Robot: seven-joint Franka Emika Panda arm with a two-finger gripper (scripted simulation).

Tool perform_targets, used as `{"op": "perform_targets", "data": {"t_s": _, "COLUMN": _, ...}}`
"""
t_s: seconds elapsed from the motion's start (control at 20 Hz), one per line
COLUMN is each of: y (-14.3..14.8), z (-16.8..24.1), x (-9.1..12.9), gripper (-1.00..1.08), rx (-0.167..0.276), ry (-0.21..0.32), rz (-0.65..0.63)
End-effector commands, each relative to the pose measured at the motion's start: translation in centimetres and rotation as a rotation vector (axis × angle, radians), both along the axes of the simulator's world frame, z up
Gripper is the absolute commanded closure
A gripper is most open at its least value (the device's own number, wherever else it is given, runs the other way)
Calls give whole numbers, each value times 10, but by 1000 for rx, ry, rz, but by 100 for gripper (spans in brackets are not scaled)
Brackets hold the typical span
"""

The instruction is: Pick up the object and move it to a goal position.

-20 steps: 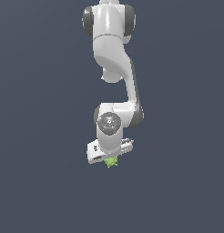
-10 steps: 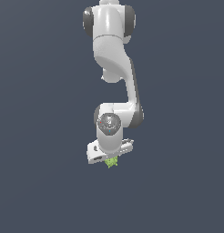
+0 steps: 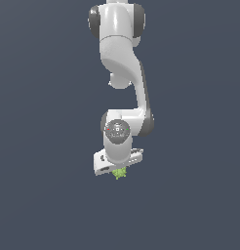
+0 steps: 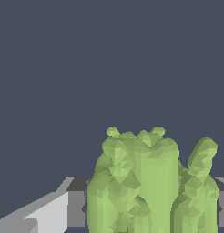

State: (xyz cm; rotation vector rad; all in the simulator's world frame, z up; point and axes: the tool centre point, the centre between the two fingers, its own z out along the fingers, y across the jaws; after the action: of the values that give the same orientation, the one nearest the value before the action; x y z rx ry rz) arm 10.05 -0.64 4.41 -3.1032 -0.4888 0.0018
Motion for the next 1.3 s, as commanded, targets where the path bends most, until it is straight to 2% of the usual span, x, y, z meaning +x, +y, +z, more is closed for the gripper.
{"op": "perform_targets", "data": {"t_s": 0.0, "y": 1, "z": 6, "x": -2, "gripper": 108, "rx": 0, "ry": -1, "rz": 0}}
{"op": "perform_targets", "data": {"t_s": 0.55, "y": 15, "z": 69, "x": -23, "gripper": 108, "rx": 0, "ry": -1, "rz": 0}}
{"op": "perform_targets", "data": {"t_s": 1.25, "y": 46, "z": 217, "x": -73, "gripper": 108, "rx": -2, "ry": -1, "rz": 0}}
